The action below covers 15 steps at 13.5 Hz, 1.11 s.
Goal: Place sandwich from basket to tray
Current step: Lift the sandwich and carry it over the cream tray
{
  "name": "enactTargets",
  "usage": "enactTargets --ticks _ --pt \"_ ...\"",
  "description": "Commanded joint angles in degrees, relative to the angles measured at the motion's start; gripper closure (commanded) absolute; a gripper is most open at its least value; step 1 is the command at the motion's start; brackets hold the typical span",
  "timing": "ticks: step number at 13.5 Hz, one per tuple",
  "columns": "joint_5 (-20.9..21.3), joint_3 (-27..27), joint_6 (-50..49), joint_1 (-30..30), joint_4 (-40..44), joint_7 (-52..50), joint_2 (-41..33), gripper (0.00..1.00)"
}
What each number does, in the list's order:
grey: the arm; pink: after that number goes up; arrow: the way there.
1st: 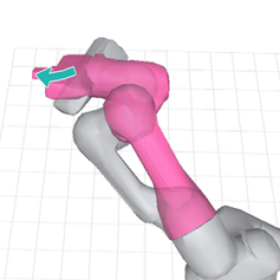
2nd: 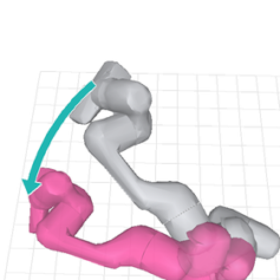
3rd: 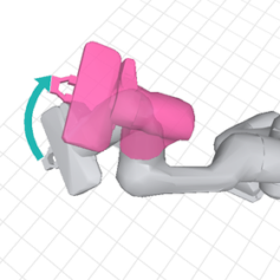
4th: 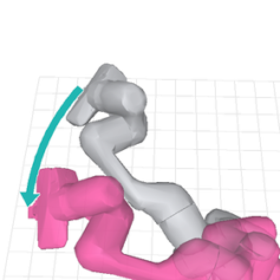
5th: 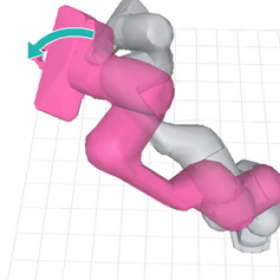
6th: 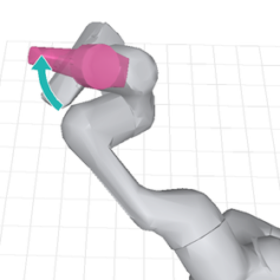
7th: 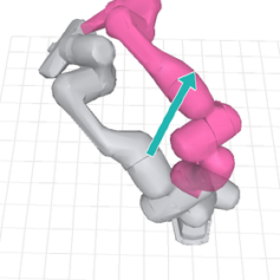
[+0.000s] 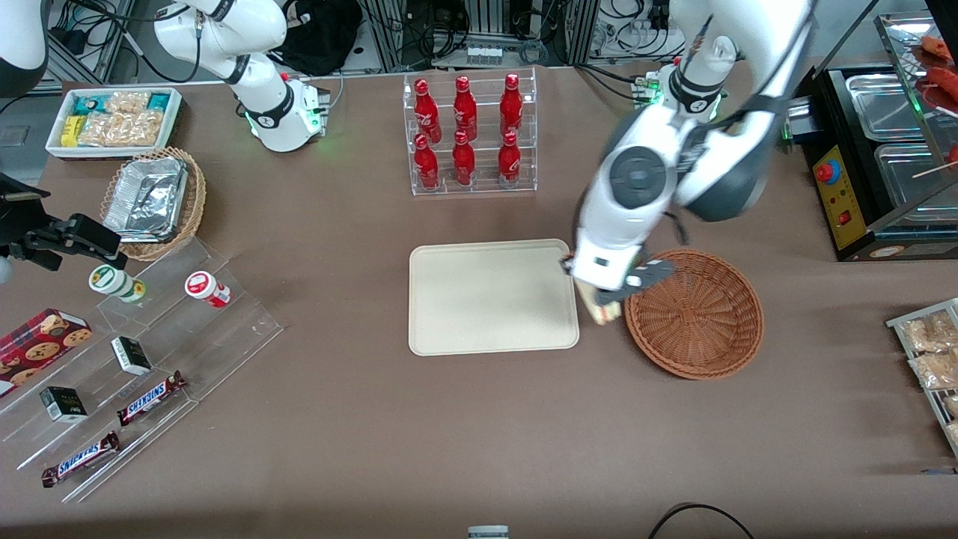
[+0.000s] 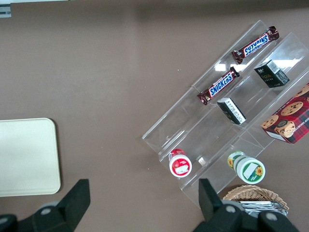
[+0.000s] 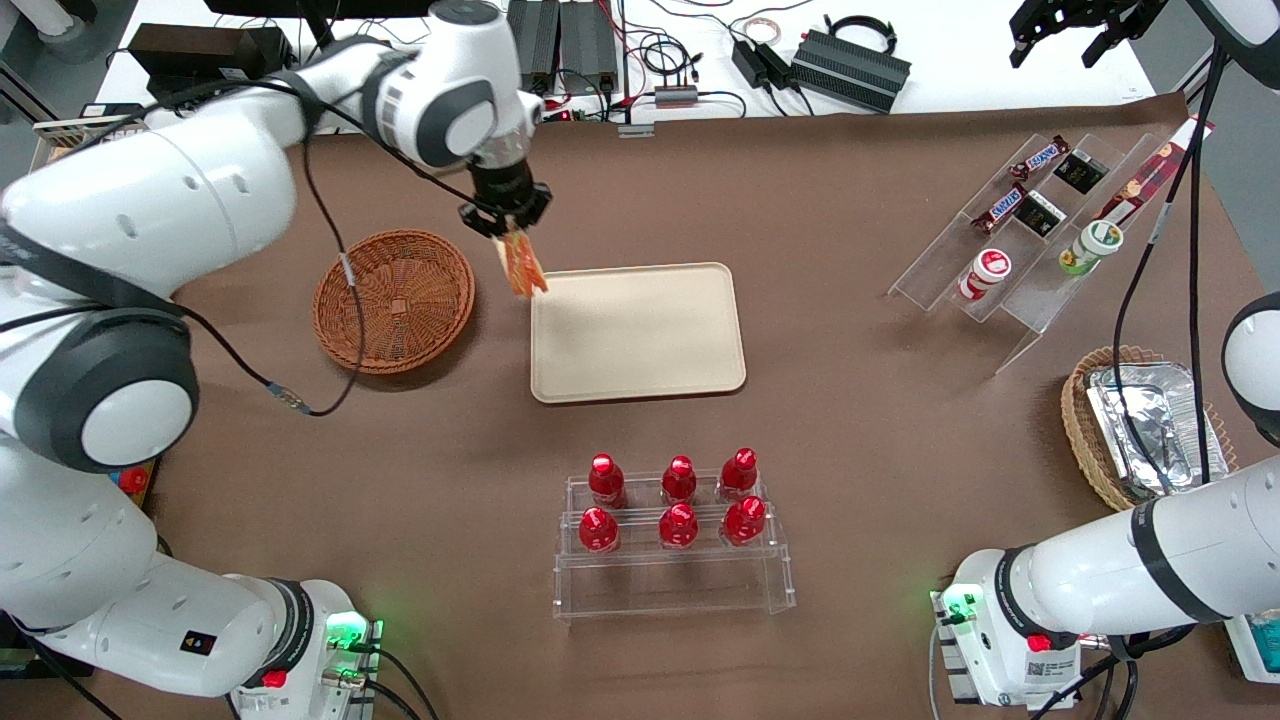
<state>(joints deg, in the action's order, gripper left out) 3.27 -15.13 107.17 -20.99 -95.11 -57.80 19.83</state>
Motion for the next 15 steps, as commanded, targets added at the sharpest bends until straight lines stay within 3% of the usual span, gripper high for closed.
enactTargets --ticks 1,4,7,11,15 --pt "0.6 0.71 0.58 -4.75 4.92 -0.12 5.9 0.92" --pt "2.26 0.8 1.11 -8.97 8.18 -0.3 10.83 0.92" --pt "4.55 0.8 8.03 -11.17 8.27 -0.12 14.69 0.92" --pt "7.62 0.89 9.29 -13.11 8.45 0.23 17.16 0.9" --pt "7.8 0.89 11.66 -14.43 8.36 -0.12 18.49 0.9"
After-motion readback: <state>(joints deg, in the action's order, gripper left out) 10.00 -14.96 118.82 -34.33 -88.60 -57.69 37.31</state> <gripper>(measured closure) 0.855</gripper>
